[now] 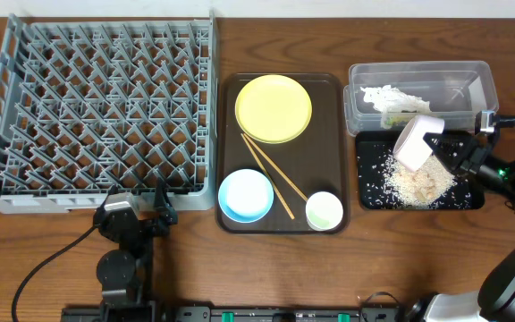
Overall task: Sort waste into correct bins and load items into the dishwasher
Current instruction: 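Carry pink bowl over black tray and tip rice out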
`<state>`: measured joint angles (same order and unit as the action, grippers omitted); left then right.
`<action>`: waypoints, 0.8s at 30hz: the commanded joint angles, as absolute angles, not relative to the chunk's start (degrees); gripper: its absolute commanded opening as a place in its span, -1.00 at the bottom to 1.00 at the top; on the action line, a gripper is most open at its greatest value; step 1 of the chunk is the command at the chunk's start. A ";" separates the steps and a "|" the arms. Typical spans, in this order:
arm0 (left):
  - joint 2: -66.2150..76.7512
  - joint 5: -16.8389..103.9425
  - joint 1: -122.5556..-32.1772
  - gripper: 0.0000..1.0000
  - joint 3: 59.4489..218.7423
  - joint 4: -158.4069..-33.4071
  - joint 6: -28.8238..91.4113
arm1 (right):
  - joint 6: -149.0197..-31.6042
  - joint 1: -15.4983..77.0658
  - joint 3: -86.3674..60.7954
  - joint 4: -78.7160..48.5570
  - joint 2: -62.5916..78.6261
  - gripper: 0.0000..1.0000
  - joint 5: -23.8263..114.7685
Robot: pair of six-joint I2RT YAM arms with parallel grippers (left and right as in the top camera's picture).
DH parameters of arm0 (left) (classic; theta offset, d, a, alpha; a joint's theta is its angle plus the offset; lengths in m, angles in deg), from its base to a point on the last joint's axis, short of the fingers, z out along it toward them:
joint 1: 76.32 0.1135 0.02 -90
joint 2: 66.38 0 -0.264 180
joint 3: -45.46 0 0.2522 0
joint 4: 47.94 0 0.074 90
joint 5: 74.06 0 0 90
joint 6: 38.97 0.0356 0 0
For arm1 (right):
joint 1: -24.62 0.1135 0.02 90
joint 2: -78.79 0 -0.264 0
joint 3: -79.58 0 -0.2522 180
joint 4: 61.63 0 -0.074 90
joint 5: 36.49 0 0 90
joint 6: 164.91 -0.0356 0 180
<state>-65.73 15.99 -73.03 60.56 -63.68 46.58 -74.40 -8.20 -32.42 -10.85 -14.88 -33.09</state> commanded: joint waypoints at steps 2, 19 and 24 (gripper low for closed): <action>-66.04 15.47 -72.79 0.77 59.45 -65.86 46.91 | -80.94 -8.88 -32.56 -9.56 -13.35 -0.97 -35.76; -66.04 15.47 -72.79 0.77 59.45 -65.86 46.91 | -82.82 -7.35 -32.56 -12.12 -13.04 -0.98 -29.97; -66.04 15.47 -72.79 0.77 59.45 -65.86 46.91 | -75.78 -3.43 -32.53 -16.97 -11.34 -0.98 -35.89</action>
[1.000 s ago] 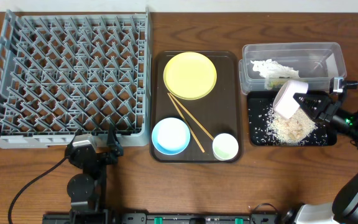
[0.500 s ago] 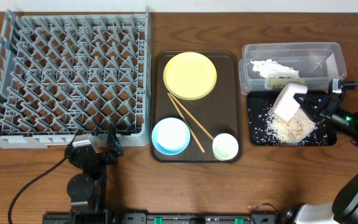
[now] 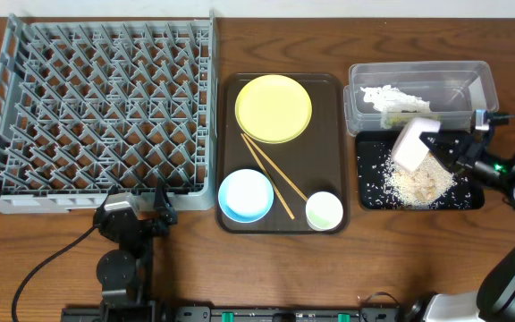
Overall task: Sort waste into correct bins and load items into the dishwasher
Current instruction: 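Carry pink bowl over black tray and tip rice out, then return pink bowl to dark tray with right gripper and release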
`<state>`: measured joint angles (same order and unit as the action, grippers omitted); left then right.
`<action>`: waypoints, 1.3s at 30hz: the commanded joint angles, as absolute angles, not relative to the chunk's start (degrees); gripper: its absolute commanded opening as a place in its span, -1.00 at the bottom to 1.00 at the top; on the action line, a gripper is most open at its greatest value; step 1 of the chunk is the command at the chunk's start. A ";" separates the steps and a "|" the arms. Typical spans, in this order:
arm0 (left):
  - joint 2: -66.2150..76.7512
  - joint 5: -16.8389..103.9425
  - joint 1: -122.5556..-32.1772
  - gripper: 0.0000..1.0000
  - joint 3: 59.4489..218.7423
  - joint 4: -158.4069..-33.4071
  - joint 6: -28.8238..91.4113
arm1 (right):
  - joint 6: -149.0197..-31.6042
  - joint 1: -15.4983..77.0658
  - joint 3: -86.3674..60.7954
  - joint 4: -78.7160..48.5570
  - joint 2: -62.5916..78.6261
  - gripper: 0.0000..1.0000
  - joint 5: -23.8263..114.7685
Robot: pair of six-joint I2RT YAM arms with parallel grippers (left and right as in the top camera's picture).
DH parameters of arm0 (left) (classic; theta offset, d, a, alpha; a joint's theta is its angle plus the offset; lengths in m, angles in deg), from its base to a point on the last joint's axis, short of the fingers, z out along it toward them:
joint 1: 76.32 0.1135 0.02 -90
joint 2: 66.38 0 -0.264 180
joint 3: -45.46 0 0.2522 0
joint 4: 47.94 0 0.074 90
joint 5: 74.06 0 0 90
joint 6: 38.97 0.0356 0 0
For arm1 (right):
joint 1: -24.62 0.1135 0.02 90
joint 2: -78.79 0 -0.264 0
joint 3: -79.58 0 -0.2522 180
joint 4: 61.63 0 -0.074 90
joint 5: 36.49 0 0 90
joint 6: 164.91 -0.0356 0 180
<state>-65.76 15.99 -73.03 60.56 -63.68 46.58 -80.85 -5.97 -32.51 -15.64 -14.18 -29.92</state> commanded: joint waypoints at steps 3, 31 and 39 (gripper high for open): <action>-66.04 15.47 -72.79 0.77 59.45 -65.86 46.91 | -74.16 -0.90 -32.53 -20.14 -9.17 -0.98 -35.87; -66.04 15.47 -72.79 0.77 59.45 -65.86 46.91 | -91.82 23.84 -19.94 -21.78 1.54 -0.98 5.37; -66.04 15.47 -72.79 0.77 59.45 -65.86 46.91 | -85.04 46.99 -4.08 -6.37 -3.47 -0.98 41.55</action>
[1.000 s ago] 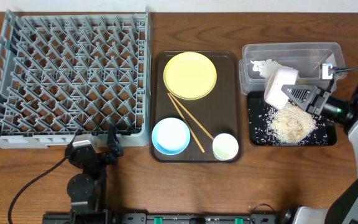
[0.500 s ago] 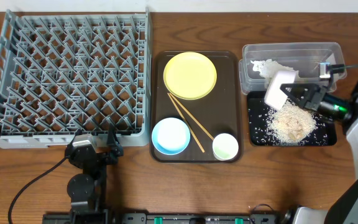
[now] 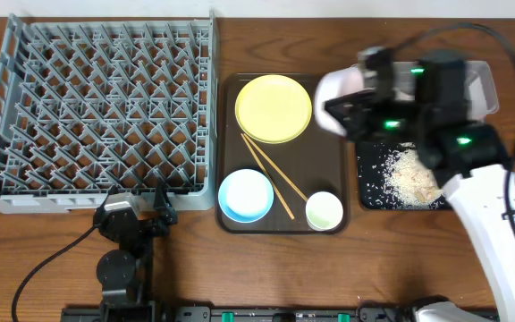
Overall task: Sort waste into correct bins and load items into the dishwasher
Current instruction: 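Return pink bowl to dark tray with right gripper and release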
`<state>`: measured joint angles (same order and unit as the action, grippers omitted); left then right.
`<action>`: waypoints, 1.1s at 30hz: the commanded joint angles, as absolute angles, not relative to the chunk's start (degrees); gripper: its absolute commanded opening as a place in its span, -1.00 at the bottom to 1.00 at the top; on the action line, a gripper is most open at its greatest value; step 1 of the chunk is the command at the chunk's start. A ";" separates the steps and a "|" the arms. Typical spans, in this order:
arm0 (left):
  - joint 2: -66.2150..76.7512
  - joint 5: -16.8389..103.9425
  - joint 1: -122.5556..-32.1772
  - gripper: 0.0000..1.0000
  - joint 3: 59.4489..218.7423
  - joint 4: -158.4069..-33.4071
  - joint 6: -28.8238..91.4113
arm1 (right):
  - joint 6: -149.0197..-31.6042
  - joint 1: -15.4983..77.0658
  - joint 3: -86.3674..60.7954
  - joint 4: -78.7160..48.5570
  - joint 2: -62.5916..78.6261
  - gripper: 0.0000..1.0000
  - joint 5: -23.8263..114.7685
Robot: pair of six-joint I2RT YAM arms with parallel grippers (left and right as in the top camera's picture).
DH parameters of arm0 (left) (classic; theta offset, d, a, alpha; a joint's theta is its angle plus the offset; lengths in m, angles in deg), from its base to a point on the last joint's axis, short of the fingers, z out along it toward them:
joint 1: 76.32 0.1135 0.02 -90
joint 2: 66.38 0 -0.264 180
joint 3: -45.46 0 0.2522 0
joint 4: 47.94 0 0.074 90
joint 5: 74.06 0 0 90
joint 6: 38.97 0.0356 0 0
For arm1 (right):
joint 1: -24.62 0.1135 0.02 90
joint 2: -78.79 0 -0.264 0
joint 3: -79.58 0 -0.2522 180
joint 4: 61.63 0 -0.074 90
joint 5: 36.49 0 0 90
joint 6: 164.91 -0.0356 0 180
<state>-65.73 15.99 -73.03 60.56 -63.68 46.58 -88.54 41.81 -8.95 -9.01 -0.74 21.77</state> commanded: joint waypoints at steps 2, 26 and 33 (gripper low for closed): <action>-66.04 15.47 -72.79 0.77 59.45 -65.89 46.91 | -84.85 50.31 -0.82 -2.89 -6.31 -0.98 47.27; -66.04 15.47 -72.79 0.77 59.45 -65.86 46.91 | -84.69 56.96 3.16 9.85 -36.52 -0.98 44.85; -66.04 15.47 -72.79 0.78 59.45 -65.86 46.91 | -84.69 56.94 3.16 8.67 -39.10 -0.95 44.89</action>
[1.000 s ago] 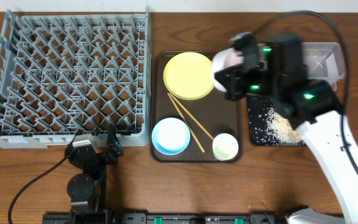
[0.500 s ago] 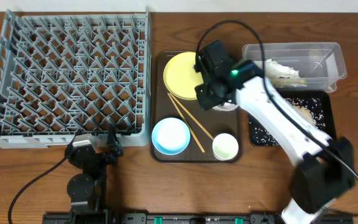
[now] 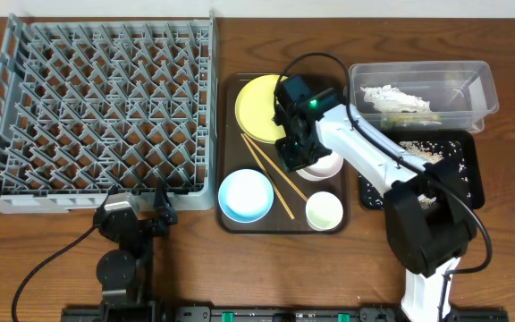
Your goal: Sort waste into correct bins and load items into the dishwasher
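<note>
My right gripper (image 3: 300, 154) reaches over the brown tray (image 3: 231, 143), shut on the rim of a white bowl (image 3: 323, 165) that sits low over the tray's right side, just above the small green bowl (image 3: 324, 210). A yellow plate (image 3: 262, 107), a pair of chopsticks (image 3: 266, 174) and a blue bowl (image 3: 245, 194) also lie on the tray. The grey dish rack (image 3: 97, 107) stands at the left. My left gripper (image 3: 161, 204) rests near the table's front edge below the rack, fingers together, holding nothing.
At the back right stands a clear bin (image 3: 423, 94) with white waste in it. In front of it is a black tray (image 3: 459, 165) strewn with rice, partly covered by my right arm (image 3: 374, 152).
My right gripper has moved with the white bowl from above the tray's upper right corner down to the tray's right side, beside the chopsticks. The left arm has not moved.
My right gripper held the white bowl tilted over the black tray, with rice heaped beneath it. Then it held the bowl high near the clear bin and the yellow plate. Now the bowl is low over the brown tray, above the green bowl.
</note>
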`<state>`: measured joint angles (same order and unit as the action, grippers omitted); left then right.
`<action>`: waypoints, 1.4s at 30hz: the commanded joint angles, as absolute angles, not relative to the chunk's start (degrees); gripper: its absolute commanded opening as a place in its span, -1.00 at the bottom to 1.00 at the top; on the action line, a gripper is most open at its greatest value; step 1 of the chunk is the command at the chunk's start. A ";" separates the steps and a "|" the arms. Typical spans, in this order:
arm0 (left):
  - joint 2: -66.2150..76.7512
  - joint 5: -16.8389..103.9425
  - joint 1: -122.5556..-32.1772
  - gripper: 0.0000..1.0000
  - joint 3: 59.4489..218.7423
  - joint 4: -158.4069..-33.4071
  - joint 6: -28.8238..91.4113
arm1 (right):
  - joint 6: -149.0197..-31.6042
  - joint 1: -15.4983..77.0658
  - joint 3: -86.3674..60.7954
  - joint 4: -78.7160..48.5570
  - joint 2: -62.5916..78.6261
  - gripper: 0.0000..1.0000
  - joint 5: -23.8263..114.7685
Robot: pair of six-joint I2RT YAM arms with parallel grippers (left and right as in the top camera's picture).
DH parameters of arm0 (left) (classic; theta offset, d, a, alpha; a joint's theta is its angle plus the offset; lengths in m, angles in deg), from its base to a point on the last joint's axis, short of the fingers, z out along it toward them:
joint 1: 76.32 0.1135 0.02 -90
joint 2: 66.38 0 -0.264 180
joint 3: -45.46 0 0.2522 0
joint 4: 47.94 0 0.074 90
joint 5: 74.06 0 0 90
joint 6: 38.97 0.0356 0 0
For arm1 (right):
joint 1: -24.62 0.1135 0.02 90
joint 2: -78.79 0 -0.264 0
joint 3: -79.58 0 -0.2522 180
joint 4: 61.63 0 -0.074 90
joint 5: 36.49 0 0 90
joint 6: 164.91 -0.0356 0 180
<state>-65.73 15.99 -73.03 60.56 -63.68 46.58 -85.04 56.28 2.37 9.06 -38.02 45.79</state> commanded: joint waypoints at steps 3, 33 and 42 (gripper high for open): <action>-66.04 15.47 -72.79 0.77 59.45 -65.86 46.91 | -84.72 56.94 3.29 8.12 -39.07 -0.52 44.89; -66.04 15.47 -72.79 0.77 59.45 -65.89 46.91 | -85.15 55.23 16.99 37.65 -28.56 -0.11 44.72; -66.04 15.27 -72.79 0.77 59.45 -65.84 46.93 | -85.13 55.17 16.99 38.24 -26.88 -0.15 47.34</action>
<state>-65.73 15.99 -73.03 60.56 -63.68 46.58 -84.98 54.92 17.28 38.09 -28.08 45.88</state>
